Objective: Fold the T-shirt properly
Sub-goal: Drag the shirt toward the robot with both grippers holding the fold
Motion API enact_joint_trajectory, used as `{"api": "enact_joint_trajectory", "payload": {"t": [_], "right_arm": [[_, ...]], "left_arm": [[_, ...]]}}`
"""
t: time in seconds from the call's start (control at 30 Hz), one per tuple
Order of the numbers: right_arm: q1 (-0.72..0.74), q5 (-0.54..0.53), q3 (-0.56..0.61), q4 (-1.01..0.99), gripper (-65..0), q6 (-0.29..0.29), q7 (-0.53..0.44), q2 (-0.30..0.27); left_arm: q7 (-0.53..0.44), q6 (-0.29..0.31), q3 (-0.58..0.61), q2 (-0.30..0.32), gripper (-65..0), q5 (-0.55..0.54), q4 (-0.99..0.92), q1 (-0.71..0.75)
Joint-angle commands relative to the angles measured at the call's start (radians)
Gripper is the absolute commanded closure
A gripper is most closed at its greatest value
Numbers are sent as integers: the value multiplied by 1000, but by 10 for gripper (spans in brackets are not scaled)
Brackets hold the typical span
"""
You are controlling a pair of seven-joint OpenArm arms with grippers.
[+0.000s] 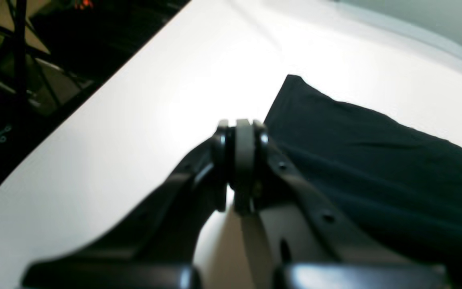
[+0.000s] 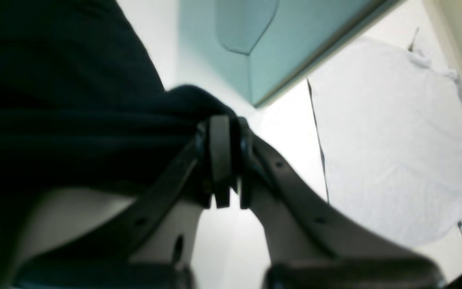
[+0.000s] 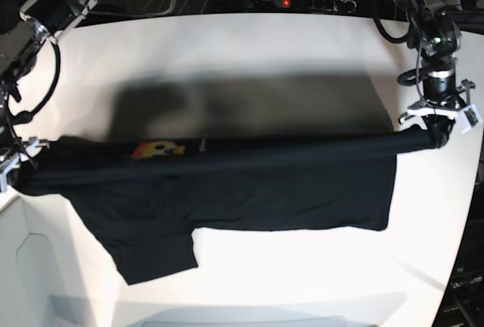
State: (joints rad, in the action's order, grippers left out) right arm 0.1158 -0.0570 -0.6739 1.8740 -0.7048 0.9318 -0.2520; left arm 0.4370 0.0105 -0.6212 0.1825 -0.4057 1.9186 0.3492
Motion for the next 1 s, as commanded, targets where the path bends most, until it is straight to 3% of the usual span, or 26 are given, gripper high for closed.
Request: {"api": "enact_joint_trajectory", "payload": {"t": [0.0, 0.53, 0.7, 0.83, 0.97], "right_arm": [[5, 7, -7, 17, 0, 7, -17, -17], [-371, 6, -10, 62, 0, 7, -26, -14], [-466, 12, -10, 114, 0, 7, -26, 20], [-519, 10, -5, 106, 0, 7, -29, 21], [-563, 15, -8, 106, 0, 7, -102, 47]], "left_arm": [[-28, -10, -10, 8, -1, 6, 14, 1], [-28, -7, -4, 1, -1, 6, 8, 190], [-28, -7, -7, -61, -1, 15, 3, 236], [-28, -5, -2, -67, -1, 6, -38, 279], [-28, -5, -4, -71, -1, 6, -87, 307]]}}
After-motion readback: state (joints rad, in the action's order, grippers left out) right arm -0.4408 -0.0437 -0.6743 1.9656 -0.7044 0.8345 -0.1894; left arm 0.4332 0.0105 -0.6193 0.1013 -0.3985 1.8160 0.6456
